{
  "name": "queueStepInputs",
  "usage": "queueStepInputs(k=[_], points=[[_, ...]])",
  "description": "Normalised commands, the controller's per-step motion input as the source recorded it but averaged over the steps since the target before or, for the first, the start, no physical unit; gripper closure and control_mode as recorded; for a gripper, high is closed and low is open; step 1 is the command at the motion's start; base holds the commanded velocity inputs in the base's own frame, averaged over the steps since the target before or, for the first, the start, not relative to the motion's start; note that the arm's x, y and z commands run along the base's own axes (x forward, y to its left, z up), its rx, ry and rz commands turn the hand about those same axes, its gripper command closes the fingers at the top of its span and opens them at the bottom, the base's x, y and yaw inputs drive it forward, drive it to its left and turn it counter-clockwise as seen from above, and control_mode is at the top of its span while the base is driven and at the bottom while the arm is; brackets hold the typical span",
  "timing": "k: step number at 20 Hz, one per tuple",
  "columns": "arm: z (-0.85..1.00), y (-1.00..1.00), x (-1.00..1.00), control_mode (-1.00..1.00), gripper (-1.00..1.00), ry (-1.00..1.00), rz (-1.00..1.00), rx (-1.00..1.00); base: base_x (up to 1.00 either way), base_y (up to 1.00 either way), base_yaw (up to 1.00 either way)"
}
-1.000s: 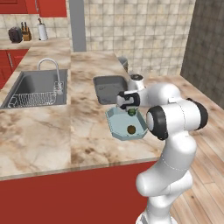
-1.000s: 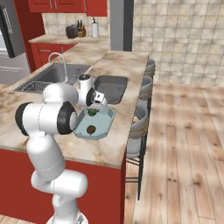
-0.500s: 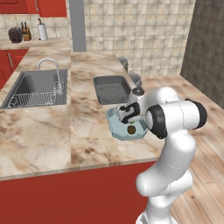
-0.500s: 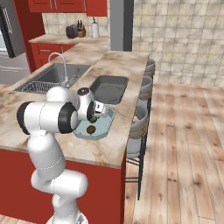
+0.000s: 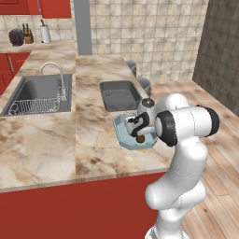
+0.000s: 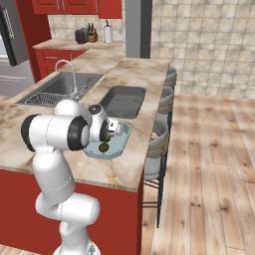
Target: Place the cold items (kiwi and avocado) from the fridge in one tupperware on the dining counter. Place the warm items (kebab skewer and hot dog) in the stove area in another tupperware.
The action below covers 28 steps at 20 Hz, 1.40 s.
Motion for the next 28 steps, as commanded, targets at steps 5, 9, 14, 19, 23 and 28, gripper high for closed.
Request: queueStepInputs(k=[5, 9, 14, 19, 23, 28], points=[[0.20, 0.00, 0.21, -1.00, -1.00, 0.14, 0.00, 0.00, 0.00, 0.00, 0.00], [0.71, 0.00, 0.05, -1.00, -1.00, 0.15, 0.00, 0.00, 0.00, 0.00, 0.00], [1.00, 0.02, -0.29, -1.00, -1.00, 0.22, 0.00, 0.01, 0.00, 0.00, 0.00], [1.00, 0.25, -0.93, -1.00, -1.00, 0.31, 0.00, 0.00, 0.00, 0.00, 0.00], [0.64, 0.31, -1.00, -1.00, -1.00, 0.14, 0.00, 0.00, 0.00, 0.00, 0.00], [0.37, 0.08, -1.00, -1.00, -1.00, 0.05, 0.00, 0.00, 0.00, 0.00, 0.00]])
